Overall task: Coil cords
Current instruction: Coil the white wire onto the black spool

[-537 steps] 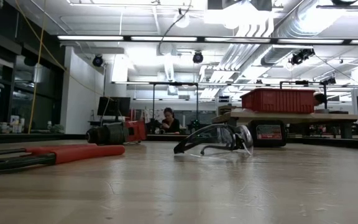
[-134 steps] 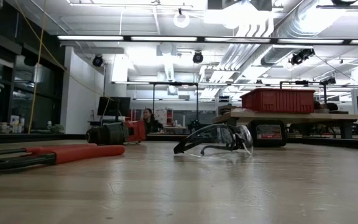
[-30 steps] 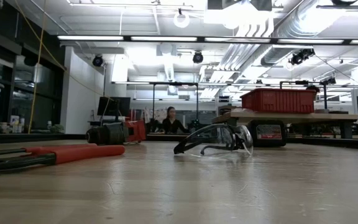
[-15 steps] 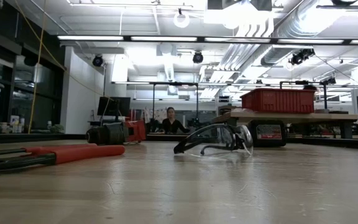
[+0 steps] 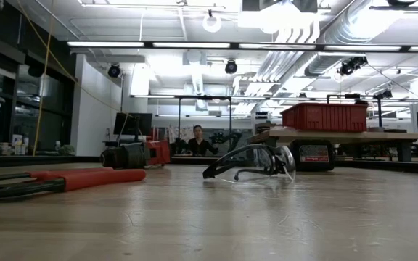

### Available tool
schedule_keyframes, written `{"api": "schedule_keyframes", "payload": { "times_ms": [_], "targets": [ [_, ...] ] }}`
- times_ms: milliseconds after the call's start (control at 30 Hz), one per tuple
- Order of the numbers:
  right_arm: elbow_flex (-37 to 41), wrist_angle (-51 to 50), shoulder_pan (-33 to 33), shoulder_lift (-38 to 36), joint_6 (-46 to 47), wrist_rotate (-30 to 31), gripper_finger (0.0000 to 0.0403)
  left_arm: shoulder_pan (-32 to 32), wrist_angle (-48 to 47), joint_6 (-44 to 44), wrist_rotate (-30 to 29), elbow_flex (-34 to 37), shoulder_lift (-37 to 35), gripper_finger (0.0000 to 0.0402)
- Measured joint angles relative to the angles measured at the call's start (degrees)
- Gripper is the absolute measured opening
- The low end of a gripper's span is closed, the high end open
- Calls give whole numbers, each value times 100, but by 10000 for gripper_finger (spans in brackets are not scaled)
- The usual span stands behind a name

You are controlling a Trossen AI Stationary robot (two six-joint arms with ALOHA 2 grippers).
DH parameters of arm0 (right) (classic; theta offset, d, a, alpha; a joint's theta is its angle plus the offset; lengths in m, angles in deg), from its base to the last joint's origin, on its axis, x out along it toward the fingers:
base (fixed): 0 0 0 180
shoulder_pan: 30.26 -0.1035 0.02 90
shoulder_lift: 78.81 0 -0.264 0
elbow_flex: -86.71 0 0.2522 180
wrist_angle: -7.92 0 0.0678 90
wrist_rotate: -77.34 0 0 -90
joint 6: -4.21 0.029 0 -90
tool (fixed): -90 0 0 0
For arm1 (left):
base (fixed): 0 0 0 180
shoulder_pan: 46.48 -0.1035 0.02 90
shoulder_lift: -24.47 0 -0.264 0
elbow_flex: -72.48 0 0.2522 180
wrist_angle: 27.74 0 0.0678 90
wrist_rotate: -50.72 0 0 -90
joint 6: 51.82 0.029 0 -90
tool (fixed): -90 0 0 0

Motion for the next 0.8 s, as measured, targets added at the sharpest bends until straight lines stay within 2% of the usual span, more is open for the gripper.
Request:
{"api": "schedule_keyframes", "payload": {
  "times_ms": [367, 533, 733, 800],
  "targets": [
    [-4, -63, 84, 221, -507, 364, 193, -55, 135, 98, -59, 2, -34, 0],
    [0, 94, 150, 405, -491, 198, 193, -51, 153, 82, -68, 0, -50, 0],
    [0, 154, 163, 504, -511, 336, 193, -49, 182, -48, -31, 0, -43, 0],
    [0, 218, 138, 467, -512, 179, 193, -50, 202, -48, 1, 0, -51, 0]
  ]
}}
